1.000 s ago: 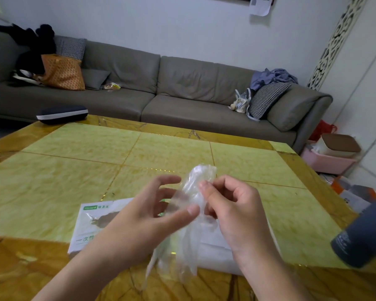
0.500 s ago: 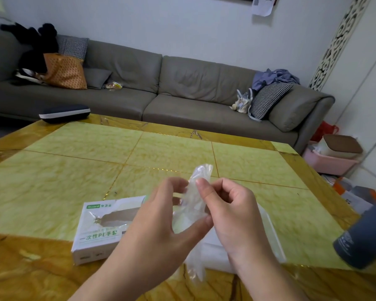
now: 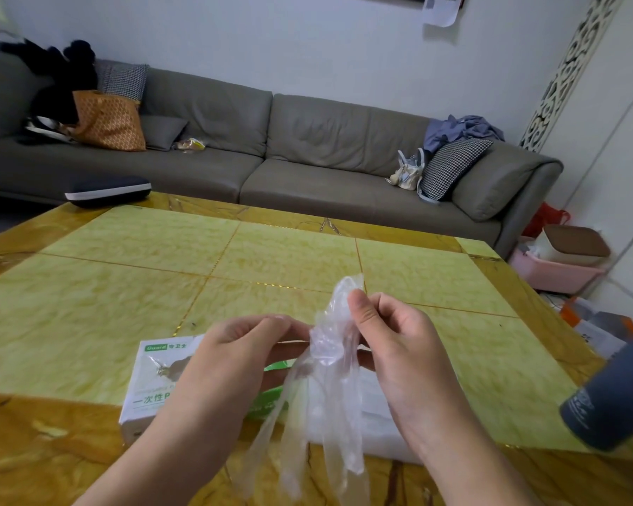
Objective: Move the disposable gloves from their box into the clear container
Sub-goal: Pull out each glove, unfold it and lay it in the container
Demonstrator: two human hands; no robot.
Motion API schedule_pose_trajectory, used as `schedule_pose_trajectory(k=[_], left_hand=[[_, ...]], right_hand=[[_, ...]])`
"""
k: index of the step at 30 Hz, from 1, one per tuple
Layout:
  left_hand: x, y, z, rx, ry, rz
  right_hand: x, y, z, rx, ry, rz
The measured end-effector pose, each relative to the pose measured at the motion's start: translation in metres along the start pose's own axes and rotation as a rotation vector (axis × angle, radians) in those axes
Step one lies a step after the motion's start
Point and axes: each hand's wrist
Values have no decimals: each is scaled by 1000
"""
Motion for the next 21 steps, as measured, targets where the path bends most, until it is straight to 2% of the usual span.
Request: schedule_pose_trajectory(k=[2,4,6,11,15,18,21], left_hand=[[-3,-3,2,71,106,-21],[-9,-6,1,294,245,-58],[-10,-5,0,399,284,-84],[-1,-2,4,184,33,-51],[6,-8,13,-1,-109,-60],[9,-11,19,-47,-148,-68],[8,-10,20,-37,-105,-75]], right_hand=[[-1,0,-1,-97,-18,17],[-2,0,-5,-150,2,26],[-4,3,-9,-145,34,42],[-1,2,1,-124,30,25],[2,4,15,18,11,-69],[2,6,20,67,78,-146],[2,6,24,66,197,-171]])
Point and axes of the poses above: each hand's wrist, its own x-axis towards the middle knuckle, its own z-axis out of the back of the hand, y = z × x, and after that the axes turned 8 degrees about -x, right-handed
